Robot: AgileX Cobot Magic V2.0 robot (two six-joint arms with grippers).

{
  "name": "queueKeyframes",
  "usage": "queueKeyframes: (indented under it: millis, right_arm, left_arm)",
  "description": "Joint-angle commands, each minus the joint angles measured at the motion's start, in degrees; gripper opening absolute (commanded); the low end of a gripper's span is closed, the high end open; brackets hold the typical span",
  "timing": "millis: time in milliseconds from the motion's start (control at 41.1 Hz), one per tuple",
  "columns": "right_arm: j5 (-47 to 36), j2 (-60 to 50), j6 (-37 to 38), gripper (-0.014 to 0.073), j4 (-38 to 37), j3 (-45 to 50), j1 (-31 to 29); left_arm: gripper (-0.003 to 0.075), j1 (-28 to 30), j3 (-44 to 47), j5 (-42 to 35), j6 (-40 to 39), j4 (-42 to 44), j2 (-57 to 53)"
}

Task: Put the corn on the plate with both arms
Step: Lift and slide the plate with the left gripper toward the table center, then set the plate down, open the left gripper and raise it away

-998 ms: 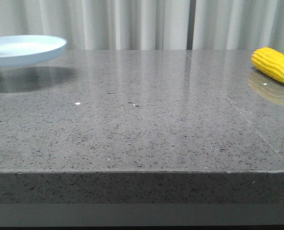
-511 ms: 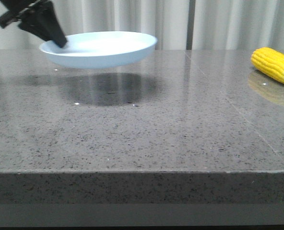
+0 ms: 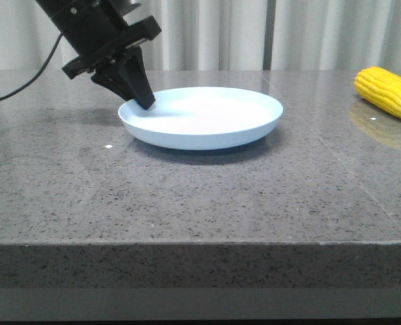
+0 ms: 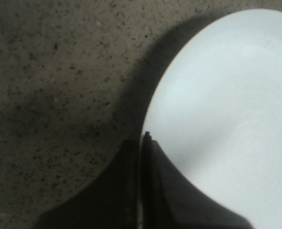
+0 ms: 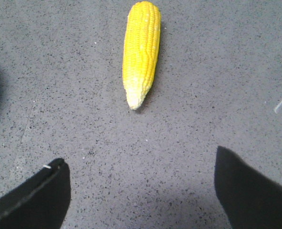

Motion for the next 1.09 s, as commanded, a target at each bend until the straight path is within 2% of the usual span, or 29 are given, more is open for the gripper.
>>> queueKeyframes:
  millis: [0,195,268,535,608,827,900,1071]
  right_arm:
    - [-4.2,0.0,-0.3,0.0635,-0.9,-1.9,-0.1]
    - [-4.2,0.0,-0.3,0.0635,-0.9,-1.9,-0.1]
    - [-4.2,0.0,-0.3,0.0635,-0.9,-1.9,-0.1]
    - [-4.2,0.0,-0.3,0.0635,-0.9,-1.9,-0.1]
    - [-4.2,0.0,-0.3,0.0635,-0.9,-1.9,-0.1]
    - [-4.2,0.0,-0.3,0.0635,-0.9,-1.9,-0.1]
    - [-4.2,0.0,-0.3,0.0635,-0.9,-1.9,-0.1]
    - [-4.2,0.0,-0.3,0.0635,-0.9,-1.9,-0.1]
  left_arm:
    - [0.0064,-0.5,-1.9,-1.1,0.0,-2.0,-3.1]
    - [0.0395,-0.5,-1.9,0.0,0.0,-2.0,-3.1]
    - [0.0456,-0.4,-2.2,1.4,0.0,-2.0,-3.2]
    - [0.0461,-1.0,-2.2,0.4,-0.2,2.1,-10.7]
    - [0.0461,-1.9,-2.2,0.5,-1.7,5.5,-13.6]
    - [0.0461,-10.4,-1.7,1.7,-13.2,29.4,-22.0]
    - [0.0461,-13.4,0.2,1.0,-15.7,32.5,-25.5]
    - [0.0461,-17.8,9.0,-3.9,-18.7,32.7,-34.9]
